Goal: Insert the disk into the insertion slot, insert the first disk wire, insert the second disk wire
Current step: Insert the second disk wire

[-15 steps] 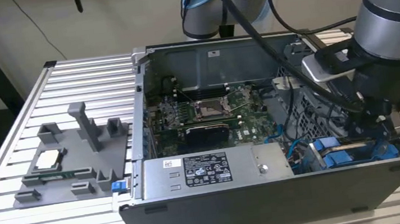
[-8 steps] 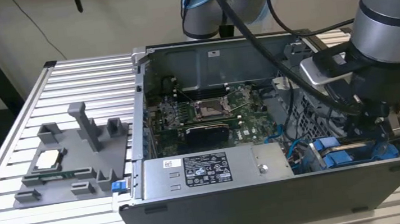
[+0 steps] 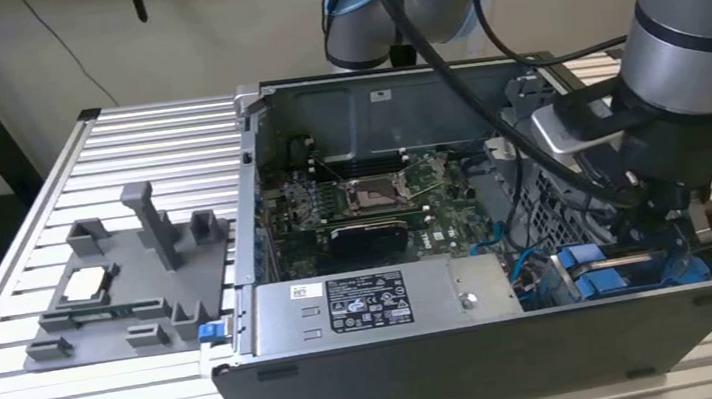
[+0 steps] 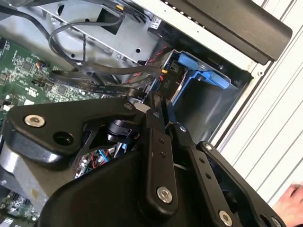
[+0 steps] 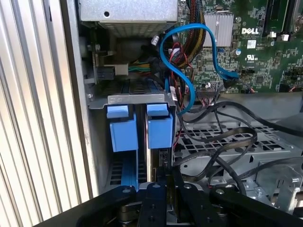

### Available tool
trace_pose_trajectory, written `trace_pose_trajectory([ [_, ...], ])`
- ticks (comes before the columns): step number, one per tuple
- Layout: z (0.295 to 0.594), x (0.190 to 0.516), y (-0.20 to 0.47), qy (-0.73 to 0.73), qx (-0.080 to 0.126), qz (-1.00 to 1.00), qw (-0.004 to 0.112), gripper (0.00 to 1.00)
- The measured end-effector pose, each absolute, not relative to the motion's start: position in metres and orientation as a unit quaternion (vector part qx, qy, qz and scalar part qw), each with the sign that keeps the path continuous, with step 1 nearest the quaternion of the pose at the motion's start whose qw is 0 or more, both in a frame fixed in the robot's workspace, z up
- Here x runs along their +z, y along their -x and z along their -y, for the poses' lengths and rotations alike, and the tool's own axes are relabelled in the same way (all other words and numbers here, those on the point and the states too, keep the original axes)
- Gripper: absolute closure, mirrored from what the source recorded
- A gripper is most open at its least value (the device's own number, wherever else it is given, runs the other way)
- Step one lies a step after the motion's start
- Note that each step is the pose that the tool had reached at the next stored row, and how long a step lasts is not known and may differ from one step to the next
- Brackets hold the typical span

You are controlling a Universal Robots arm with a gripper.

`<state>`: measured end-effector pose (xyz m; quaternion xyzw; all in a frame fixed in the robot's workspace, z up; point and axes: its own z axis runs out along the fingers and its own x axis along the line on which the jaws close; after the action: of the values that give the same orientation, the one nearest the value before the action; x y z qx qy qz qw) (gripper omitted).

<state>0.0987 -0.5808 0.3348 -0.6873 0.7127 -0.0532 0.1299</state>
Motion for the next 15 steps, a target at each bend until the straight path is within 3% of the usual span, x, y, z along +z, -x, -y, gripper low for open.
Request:
trace_pose_trajectory([
  [15, 0.5806, 0.3288, -0.0976, 0.687, -0.055, -0.712, 0.131, 0.84],
])
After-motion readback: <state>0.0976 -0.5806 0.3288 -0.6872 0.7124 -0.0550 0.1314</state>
